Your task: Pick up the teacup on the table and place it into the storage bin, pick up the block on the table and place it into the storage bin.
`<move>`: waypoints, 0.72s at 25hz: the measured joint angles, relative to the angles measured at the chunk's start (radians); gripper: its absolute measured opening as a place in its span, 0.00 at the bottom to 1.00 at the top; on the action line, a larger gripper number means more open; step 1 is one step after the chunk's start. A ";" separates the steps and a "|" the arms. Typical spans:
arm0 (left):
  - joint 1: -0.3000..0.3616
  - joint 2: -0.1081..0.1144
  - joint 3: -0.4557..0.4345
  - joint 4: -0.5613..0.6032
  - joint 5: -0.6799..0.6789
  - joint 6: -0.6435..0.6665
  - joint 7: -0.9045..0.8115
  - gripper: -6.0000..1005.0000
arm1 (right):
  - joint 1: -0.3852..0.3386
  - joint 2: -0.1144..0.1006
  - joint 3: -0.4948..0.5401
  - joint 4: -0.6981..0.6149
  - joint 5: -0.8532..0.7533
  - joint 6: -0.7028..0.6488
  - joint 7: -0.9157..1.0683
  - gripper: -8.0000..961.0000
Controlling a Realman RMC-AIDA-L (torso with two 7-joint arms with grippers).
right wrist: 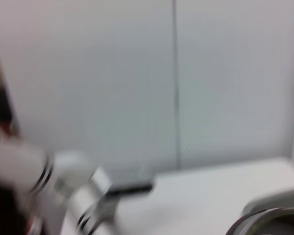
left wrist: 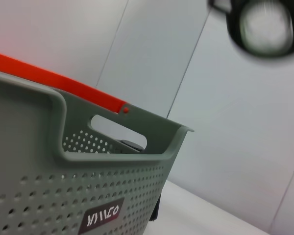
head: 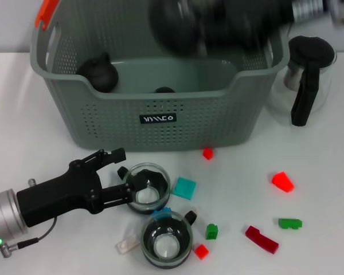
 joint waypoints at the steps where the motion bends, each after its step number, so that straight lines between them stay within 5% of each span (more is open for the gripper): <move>1: -0.002 0.001 0.000 0.000 0.000 0.003 0.000 0.84 | 0.024 -0.016 0.018 0.049 0.011 0.039 -0.002 0.07; 6: -0.008 0.005 -0.003 0.001 -0.001 0.009 0.000 0.84 | 0.090 -0.082 -0.013 0.295 -0.041 0.300 -0.046 0.08; 9: -0.011 0.005 -0.005 0.001 -0.002 0.006 0.000 0.84 | 0.128 -0.095 -0.055 0.437 -0.115 0.463 -0.103 0.08; 18: -0.015 0.007 -0.005 0.001 -0.003 0.000 0.001 0.84 | 0.183 -0.025 -0.216 0.623 -0.300 0.864 -0.165 0.08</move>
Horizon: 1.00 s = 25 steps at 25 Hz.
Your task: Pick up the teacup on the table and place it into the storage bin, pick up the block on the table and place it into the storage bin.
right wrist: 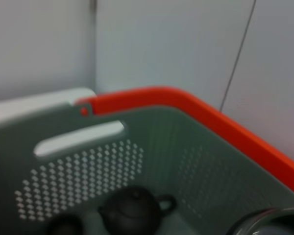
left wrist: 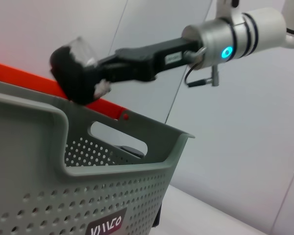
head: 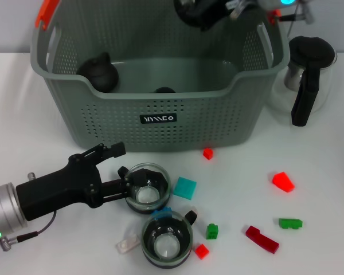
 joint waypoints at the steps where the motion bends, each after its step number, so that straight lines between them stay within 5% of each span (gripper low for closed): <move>1: 0.000 0.000 0.000 0.000 0.000 0.000 0.000 0.84 | 0.008 0.004 -0.007 0.017 -0.013 0.024 0.000 0.08; 11: 0.003 0.002 0.000 0.000 0.000 -0.001 0.001 0.83 | 0.046 0.036 -0.070 0.148 -0.089 0.206 -0.002 0.08; 25: 0.005 0.002 0.000 0.000 0.004 0.000 0.001 0.83 | 0.023 0.043 -0.101 0.153 -0.102 0.226 0.023 0.08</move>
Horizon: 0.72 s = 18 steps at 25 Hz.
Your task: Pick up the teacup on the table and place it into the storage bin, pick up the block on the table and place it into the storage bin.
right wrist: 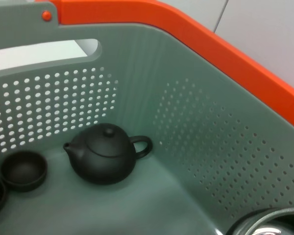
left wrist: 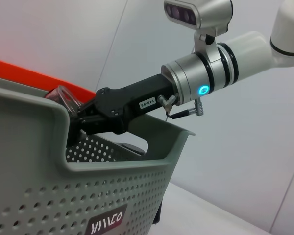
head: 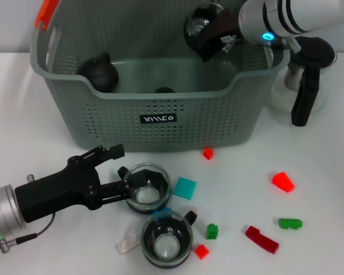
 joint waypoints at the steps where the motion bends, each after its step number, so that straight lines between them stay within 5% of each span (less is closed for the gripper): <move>1: 0.001 0.000 0.000 0.000 0.000 0.000 0.000 0.83 | -0.001 0.000 -0.001 -0.002 0.000 -0.001 0.009 0.08; 5: 0.004 0.000 0.000 0.000 -0.003 0.000 0.000 0.83 | -0.003 0.000 -0.005 -0.007 -0.014 -0.016 0.024 0.08; 14: 0.007 -0.002 0.000 0.000 -0.004 0.006 0.000 0.83 | -0.041 0.023 -0.008 -0.131 -0.109 -0.052 0.104 0.27; 18: 0.009 0.000 0.000 0.003 -0.003 0.019 0.000 0.83 | -0.117 0.023 -0.009 -0.275 -0.013 -0.126 0.096 0.47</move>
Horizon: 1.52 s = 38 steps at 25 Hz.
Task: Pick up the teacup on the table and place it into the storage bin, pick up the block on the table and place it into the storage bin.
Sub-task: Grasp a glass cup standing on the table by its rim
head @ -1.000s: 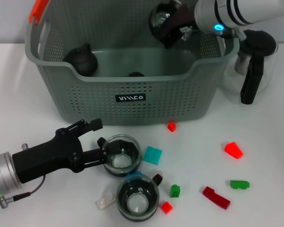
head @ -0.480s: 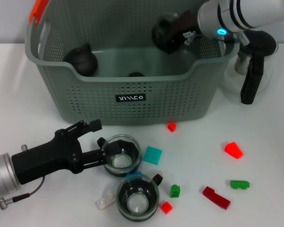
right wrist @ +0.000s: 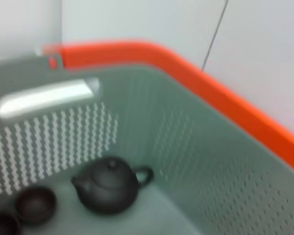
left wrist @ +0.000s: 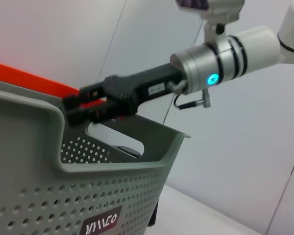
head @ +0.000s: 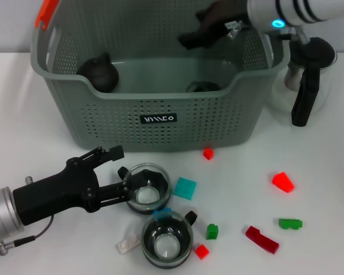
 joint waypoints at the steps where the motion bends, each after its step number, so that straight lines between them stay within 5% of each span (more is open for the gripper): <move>1: 0.000 0.000 0.000 0.004 0.001 0.003 0.000 0.83 | -0.024 0.000 0.000 -0.040 0.031 -0.019 -0.003 0.52; 6: 0.001 0.007 0.000 0.024 0.005 0.038 -0.004 0.83 | -0.200 -0.003 0.002 -0.300 0.267 -0.184 -0.055 0.72; 10: 0.001 0.010 0.000 0.041 0.005 0.072 -0.006 0.83 | -0.353 -0.009 0.022 -0.441 0.521 -0.395 -0.149 0.72; 18: -0.004 0.015 0.056 0.108 0.012 0.107 0.010 0.82 | -0.516 -0.015 0.166 -0.380 0.635 -0.805 -0.290 0.71; 26: -0.015 0.015 0.233 0.309 0.022 0.098 0.014 0.82 | -0.526 -0.057 0.189 -0.266 0.432 -1.014 -0.296 0.71; 38: -0.060 0.021 0.275 0.564 0.138 0.120 -0.008 0.82 | -0.485 -0.053 0.236 -0.192 0.238 -1.024 -0.114 0.71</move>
